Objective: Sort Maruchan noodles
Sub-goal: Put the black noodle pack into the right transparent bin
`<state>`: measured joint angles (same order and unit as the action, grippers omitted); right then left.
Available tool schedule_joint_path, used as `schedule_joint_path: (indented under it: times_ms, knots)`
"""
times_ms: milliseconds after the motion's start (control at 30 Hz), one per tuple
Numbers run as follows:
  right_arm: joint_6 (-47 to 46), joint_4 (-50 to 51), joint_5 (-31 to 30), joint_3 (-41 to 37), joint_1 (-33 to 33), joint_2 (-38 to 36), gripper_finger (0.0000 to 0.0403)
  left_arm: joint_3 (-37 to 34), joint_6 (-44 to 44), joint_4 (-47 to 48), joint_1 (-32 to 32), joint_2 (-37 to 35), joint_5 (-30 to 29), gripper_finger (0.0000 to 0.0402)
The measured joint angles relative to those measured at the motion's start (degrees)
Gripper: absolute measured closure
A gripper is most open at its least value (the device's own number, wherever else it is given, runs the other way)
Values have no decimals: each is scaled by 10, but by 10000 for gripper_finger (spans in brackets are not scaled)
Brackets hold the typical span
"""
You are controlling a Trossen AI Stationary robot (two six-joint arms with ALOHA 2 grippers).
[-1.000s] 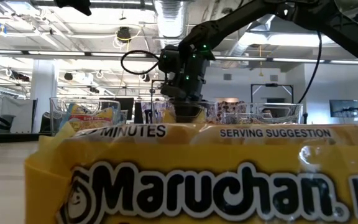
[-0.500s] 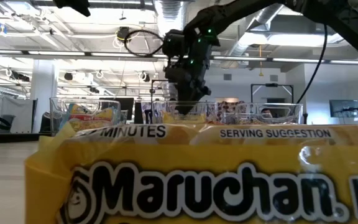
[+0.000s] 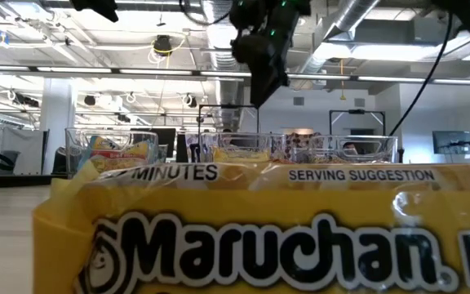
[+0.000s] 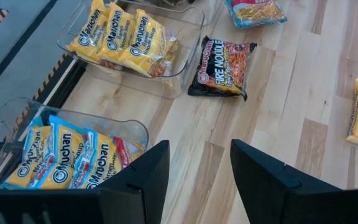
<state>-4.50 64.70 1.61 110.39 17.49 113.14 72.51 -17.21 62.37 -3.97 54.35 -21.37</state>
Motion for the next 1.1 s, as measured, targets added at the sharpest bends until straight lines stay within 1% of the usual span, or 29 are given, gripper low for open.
schedule_joint_path:
  times_ms: [267, 400, 500, 600, 700, 900, 1100]
  knots:
    - [-7, 35, 0, 0, -36, -55, 279, 0, -3, 0, 0, 0, 0, 242]
    - [-28, 52, 0, 0, -56, -70, 279, 0, -4, 0, 0, 0, 4, 242]
    - [-39, 75, 0, 0, -73, -76, 279, 0, -12, 1, 0, 0, 30, 242]
    - [-60, 90, 0, 0, -96, -76, 279, 0, -41, 1, 0, 0, 65, 242]
    - [-60, 114, 0, 0, -122, -76, 279, 0, -61, 1, 0, 0, 94, 242]
    - [-90, 162, 0, 0, -168, -70, 279, 0, -88, 1, 0, 0, 125, 242]
    - [-107, 231, 0, 0, -220, -70, 279, 0, -109, 4, -3, 0, 157, 242]
